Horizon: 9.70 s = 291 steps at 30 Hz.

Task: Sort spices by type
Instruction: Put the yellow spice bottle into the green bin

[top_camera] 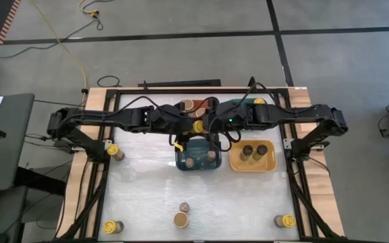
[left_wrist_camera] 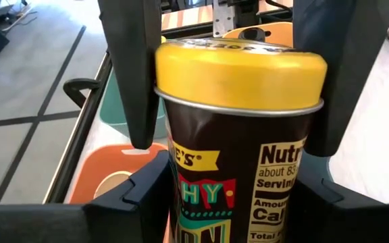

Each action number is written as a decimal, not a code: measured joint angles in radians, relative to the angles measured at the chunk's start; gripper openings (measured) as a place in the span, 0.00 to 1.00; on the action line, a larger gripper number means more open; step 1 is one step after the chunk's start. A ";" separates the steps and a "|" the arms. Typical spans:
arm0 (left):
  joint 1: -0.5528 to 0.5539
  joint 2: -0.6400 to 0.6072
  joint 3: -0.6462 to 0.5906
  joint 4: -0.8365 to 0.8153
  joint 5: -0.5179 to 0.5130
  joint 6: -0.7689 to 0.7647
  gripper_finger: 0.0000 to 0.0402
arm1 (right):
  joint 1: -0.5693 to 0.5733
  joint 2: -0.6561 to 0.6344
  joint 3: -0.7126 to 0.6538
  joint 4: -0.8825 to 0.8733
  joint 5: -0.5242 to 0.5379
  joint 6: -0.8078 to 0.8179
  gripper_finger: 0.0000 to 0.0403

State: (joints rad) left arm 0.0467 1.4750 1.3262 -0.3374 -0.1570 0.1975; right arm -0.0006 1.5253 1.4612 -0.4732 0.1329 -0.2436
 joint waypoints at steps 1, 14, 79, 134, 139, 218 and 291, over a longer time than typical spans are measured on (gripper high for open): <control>0.000 0.000 0.000 0.000 0.000 0.000 0.51 | 0.000 0.000 0.000 0.000 0.000 0.000 0.62; -0.003 0.000 0.000 -0.016 0.006 -0.079 0.52 | -0.001 0.000 0.000 -0.005 -0.004 0.033 0.62; -0.033 -0.590 -0.624 0.227 -0.026 -0.424 0.72 | -0.606 -0.092 -0.466 -0.214 0.148 0.482 0.62; -0.033 -0.590 -0.625 0.223 -0.068 -0.457 0.72 | -0.661 -0.065 -0.478 -0.197 0.153 0.481 0.67; -0.033 -0.590 -0.625 0.223 -0.067 -0.473 0.72 | -0.663 -0.065 -0.478 -0.197 0.153 0.490 0.67; -0.033 -0.589 -0.625 0.222 -0.035 -0.559 0.72 | -0.638 -0.456 -0.441 -0.295 0.153 0.656 0.90; 0.077 -0.143 -0.458 -1.219 0.158 -0.402 0.72 | 0.034 -0.473 -0.443 -0.406 0.452 1.290 0.90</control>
State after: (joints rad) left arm 0.1242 1.3319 0.8680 -1.5565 0.0006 -0.2047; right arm 0.0330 1.0519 1.0187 -0.8791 0.5850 1.0466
